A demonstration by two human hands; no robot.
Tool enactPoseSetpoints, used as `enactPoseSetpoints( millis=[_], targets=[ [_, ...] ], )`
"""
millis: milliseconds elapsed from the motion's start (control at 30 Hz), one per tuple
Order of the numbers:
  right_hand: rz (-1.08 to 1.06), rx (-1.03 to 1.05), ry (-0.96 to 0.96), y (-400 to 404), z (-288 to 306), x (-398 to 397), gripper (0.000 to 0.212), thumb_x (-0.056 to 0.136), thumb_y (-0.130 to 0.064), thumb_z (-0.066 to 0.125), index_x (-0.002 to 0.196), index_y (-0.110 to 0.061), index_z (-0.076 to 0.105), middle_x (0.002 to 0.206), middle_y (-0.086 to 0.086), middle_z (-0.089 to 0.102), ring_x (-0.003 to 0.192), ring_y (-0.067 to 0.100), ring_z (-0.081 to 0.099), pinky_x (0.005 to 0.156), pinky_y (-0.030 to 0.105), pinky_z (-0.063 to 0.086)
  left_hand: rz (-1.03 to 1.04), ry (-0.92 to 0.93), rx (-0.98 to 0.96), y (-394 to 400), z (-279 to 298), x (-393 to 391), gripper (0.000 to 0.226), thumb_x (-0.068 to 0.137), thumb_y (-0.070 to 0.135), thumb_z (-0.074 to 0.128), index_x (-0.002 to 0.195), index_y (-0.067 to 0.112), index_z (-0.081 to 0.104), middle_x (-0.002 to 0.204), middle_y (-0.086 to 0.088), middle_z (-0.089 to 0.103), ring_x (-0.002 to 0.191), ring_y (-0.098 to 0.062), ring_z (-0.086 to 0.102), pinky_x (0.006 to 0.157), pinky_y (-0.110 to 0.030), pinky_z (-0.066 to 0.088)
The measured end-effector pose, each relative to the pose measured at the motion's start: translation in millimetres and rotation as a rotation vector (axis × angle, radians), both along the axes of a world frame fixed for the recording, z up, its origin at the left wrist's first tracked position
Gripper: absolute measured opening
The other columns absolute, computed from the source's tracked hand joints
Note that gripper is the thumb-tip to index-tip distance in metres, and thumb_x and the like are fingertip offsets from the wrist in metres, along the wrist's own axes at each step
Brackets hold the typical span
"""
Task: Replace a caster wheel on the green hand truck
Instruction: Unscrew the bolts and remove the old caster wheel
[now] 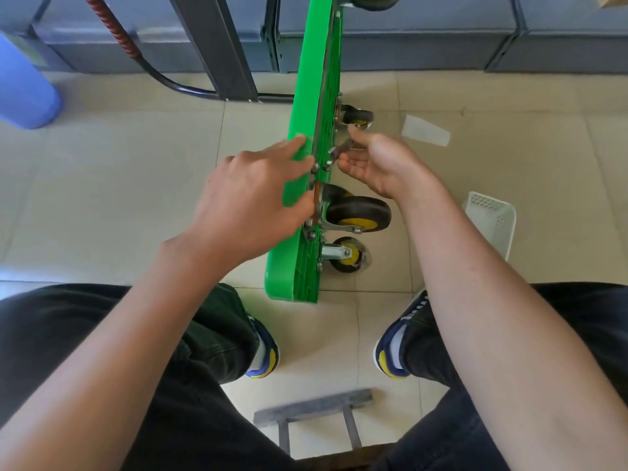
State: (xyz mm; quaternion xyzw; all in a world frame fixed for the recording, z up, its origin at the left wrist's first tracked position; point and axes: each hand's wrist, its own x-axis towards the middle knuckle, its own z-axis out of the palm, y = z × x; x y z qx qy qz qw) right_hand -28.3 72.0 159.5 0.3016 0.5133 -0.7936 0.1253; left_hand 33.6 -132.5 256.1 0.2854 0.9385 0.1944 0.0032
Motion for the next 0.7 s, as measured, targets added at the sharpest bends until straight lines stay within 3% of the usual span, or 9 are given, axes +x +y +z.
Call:
enactPoseSetpoints(
  millis=[233, 500, 700],
  targets=[
    [0.057, 0.003, -0.019, -9, -4, -2, 0.043, 0.103, -0.020, 0.061, 0.137, 0.004, 0.051, 0.097, 0.018, 0.064, 0.060, 0.016, 0.068, 0.056, 0.023, 0.057, 0.017, -0.008, -0.025, 1, -2, -2, 0.043, 0.088, 0.034, 0.059, 0.123, 0.012, 0.072, 0.143, -0.006, 0.059, 0.058, -0.028, 0.061, 0.081, -0.056, 0.059],
    [0.099, -0.032, -0.054, -17, -7, -7, 0.041, 0.103, -0.018, 0.060, 0.137, 0.003, 0.052, 0.083, 0.010, 0.065, 0.058, 0.013, 0.066, 0.053, 0.021, 0.056, 0.022, -0.007, -0.012, 1, -3, 1, 0.044, 0.088, 0.035, 0.060, 0.124, 0.014, 0.071, 0.143, -0.004, 0.058, 0.079, -0.035, 0.073, 0.081, -0.056, 0.059],
    [0.087, -0.070, -0.064, -19, -7, -8, 0.033, 0.105, -0.015, 0.054, 0.135, 0.001, 0.053, 0.081, 0.010, 0.063, 0.056, 0.013, 0.061, 0.049, 0.020, 0.054, 0.071, -0.094, 0.029, 0, -4, -1, 0.040, 0.093, 0.030, 0.069, 0.132, 0.023, 0.067, 0.150, 0.007, 0.049, 0.099, -0.035, 0.071, 0.099, -0.051, 0.052]
  ],
)
